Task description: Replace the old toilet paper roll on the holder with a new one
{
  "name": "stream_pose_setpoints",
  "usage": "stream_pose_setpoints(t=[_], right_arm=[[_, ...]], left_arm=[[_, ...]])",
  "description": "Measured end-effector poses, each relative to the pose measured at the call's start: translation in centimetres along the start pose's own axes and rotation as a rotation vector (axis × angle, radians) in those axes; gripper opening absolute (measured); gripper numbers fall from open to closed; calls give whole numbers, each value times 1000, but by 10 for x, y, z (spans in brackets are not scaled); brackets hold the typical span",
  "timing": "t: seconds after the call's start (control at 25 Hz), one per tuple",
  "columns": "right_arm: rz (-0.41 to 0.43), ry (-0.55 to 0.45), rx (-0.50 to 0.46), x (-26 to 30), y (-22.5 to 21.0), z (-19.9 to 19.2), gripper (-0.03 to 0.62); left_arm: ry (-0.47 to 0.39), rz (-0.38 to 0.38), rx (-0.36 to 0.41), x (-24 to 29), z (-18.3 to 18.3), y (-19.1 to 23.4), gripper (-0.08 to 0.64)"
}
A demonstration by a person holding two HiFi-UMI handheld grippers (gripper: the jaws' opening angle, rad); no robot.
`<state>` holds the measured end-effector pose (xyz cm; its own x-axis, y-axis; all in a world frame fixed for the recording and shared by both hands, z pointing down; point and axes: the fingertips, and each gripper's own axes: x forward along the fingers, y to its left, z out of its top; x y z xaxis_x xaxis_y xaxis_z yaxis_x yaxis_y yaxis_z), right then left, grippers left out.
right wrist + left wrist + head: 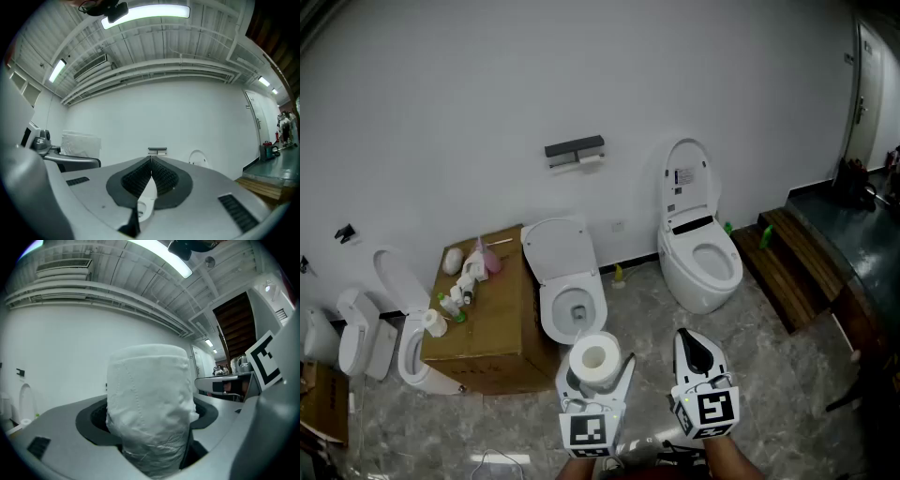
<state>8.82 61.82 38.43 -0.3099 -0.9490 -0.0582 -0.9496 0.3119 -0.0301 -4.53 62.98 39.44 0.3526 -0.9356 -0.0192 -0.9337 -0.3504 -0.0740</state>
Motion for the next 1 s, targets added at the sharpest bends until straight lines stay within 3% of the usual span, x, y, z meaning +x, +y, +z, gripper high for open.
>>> stream_pose_setpoints(t=[1.0], right_arm=[[62,40,80,-39,-87,-24,18]], left_arm=[[59,83,-15,11,-17,-91,420]])
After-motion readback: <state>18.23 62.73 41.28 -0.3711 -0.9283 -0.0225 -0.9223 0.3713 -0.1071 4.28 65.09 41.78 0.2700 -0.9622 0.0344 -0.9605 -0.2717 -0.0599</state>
